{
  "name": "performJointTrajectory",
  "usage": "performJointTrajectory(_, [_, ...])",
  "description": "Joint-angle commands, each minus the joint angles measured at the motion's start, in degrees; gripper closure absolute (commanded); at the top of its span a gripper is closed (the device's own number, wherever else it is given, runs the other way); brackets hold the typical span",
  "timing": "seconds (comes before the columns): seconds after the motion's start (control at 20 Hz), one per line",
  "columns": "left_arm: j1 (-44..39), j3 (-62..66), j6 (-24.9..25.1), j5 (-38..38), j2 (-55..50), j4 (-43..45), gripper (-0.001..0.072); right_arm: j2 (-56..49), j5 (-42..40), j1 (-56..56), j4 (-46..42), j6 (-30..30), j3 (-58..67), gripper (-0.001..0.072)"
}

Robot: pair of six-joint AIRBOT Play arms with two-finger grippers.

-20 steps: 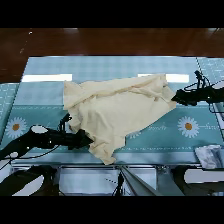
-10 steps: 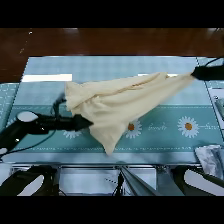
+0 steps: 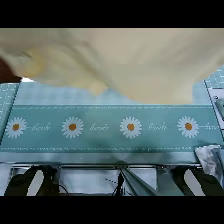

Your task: Fold the shirts.

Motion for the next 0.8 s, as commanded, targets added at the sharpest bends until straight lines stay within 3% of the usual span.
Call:
performJointTrajectory(0.0, [8.9, 18.3, -8.2, -1.7, 1.7, 4.1, 0.0685, 6.9, -2.8, 0.0, -6.5, 6.7, 7.2, 0.0692])
performJointTrajectory(0.15, [9.7, 24.5, -17.0, -13.9, 1.7, 12.2, 0.0685, 10.9, 1.8, 0.0, -14.5, 12.1, 8.1, 0.0691])
performJointTrajectory(0.25, [9.7, 26.4, -21.3, -22.8, 1.7, 15.6, 0.0684, 12.8, 9.3, 0.0, -16.7, 12.8, 8.2, 0.0692])
performJointTrajectory(0.4, [9.7, 26.7, -23.4, -30.0, 2.4, 15.6, 0.0685, 13.7, 23.3, 0.0, -16.8, 11.3, 8.1, 0.0692])
performJointTrajectory(0.45, [9.7, 26.7, -23.5, -31.3, 2.6, 15.7, 0.0686, 13.7, 26.4, 0.0, -17.4, 10.3, 8.1, 0.0692])
performJointTrajectory(0.6, [9.7, 26.5, -29.7, -39.5, 2.3, 17.0, 0.0686, 13.1, 30.6, 0.1, -21.9, 10.1, 8.1, 0.0692])
performJointTrajectory(0.75, [9.8, 22.9, -31.0, -48.3, 2.1, 19.1, 0.0686, 9.2, 41.7, 0.1, -24.3, 9.0, 8.1, 0.0692])
